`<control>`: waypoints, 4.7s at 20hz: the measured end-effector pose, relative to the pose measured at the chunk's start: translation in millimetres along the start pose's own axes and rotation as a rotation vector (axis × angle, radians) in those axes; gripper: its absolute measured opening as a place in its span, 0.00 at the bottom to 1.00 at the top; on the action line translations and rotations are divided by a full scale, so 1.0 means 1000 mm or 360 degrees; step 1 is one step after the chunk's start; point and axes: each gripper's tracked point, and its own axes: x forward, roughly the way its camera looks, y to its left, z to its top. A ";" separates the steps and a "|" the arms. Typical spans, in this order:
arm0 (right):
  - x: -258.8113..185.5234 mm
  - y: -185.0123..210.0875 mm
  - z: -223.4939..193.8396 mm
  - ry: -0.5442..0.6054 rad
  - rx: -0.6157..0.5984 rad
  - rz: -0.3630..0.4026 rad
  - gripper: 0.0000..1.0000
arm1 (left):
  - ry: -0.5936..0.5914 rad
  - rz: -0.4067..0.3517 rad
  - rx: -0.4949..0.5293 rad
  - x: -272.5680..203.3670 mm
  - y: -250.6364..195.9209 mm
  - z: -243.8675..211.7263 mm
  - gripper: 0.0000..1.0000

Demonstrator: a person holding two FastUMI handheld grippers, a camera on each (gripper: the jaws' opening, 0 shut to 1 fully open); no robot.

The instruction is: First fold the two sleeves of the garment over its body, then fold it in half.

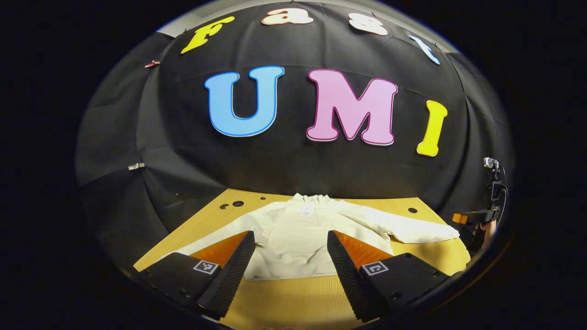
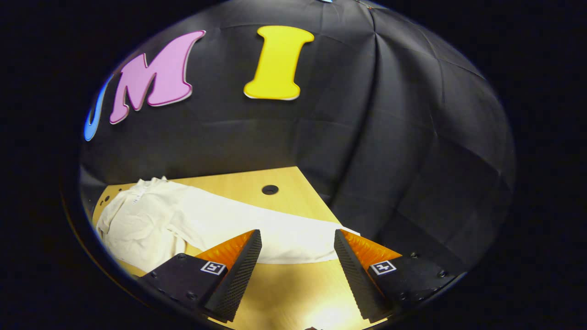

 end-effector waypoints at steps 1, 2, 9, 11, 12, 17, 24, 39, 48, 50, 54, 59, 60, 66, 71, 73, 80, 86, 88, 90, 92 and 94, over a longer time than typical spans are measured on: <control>0.011 -0.005 -0.009 0.0044 0.0007 -0.0012 0.98 | 0.0014 -0.0001 0.0000 0.002 -0.002 -0.003 0.98; 0.021 -0.012 -0.018 0.0098 0.0024 -0.0020 0.98 | 0.0035 0.0003 -0.0005 0.003 -0.003 -0.006 0.98; 0.072 -0.048 -0.070 0.0328 0.0055 -0.0080 0.98 | 0.0185 0.0046 -0.0067 0.000 -0.005 -0.032 0.97; 0.088 -0.058 -0.081 0.0367 0.0129 -0.0115 0.98 | 0.0220 0.0060 -0.0064 0.002 -0.004 -0.038 0.98; 0.095 -0.064 -0.086 0.0389 0.0164 -0.0134 0.98 | 0.0229 0.0060 -0.0070 0.003 -0.004 -0.038 0.98; 0.110 -0.079 -0.095 0.0440 0.0316 -0.0171 0.98 | 0.0285 0.0016 -0.0050 0.011 -0.015 -0.045 0.97; 0.112 -0.069 -0.093 0.0448 0.0273 -0.0120 0.88 | 0.0331 -0.0033 -0.0060 0.014 -0.032 -0.050 0.98; 0.096 -0.026 -0.067 0.0395 -0.0128 -0.0067 0.07 | 0.0371 -0.0068 -0.0081 0.015 -0.024 -0.051 0.98; 0.031 0.050 0.029 0.0126 -0.0369 0.0108 0.07 | 0.0318 -0.0082 -0.0156 0.005 0.009 -0.043 0.98; 0.016 0.075 0.060 0.0055 -0.0372 0.0149 0.07 | 0.0297 -0.0067 -0.0134 0.000 0.022 -0.044 0.97; 0.000 0.137 0.099 -0.0022 -0.0400 0.0245 0.07 | 0.0264 -0.0039 -0.0140 -0.011 0.049 -0.046 0.98; -0.010 0.230 0.135 -0.0113 -0.0517 0.0404 0.07 | 0.0238 0.0071 -0.0276 -0.017 0.087 -0.047 0.97; -0.012 0.251 0.142 -0.0127 -0.0523 0.0436 0.07 | 0.0241 0.0082 -0.0324 -0.018 0.091 -0.050 0.97; -0.033 0.391 0.153 -0.0179 -0.0612 0.0681 0.06 | 0.0244 0.0168 -0.0374 -0.021 0.129 -0.056 0.97; -0.052 0.501 0.129 -0.0162 -0.0676 0.0878 0.06 | 0.0240 0.0267 -0.0335 -0.030 0.160 -0.061 0.97; -0.062 0.544 0.116 -0.0144 -0.0668 0.0954 0.06 | 0.0252 0.0272 -0.0333 -0.032 0.166 -0.065 0.97; -0.082 0.653 0.063 -0.0114 -0.0713 0.1105 0.07 | 0.0322 0.0400 -0.0342 -0.051 0.205 -0.076 0.97; -0.071 0.684 0.019 0.0057 -0.0630 0.1098 0.10 | 0.0340 0.0409 -0.0233 -0.056 0.219 -0.075 0.97; -0.077 0.690 0.012 0.0118 -0.0544 0.1158 0.20 | 0.0332 0.0394 -0.0237 -0.054 0.218 -0.070 0.97; -0.084 0.694 0.012 0.0118 -0.0521 0.1212 0.23 | 0.0319 0.0393 -0.0244 -0.044 0.219 -0.067 0.97; -0.098 0.692 0.010 0.0100 -0.0563 0.1274 0.61 | 0.0324 0.0393 -0.0275 -0.031 0.220 -0.069 0.97; -0.109 0.681 0.015 0.0054 -0.0584 0.1292 0.99 | 0.0319 0.0433 -0.0328 -0.017 0.225 -0.070 0.97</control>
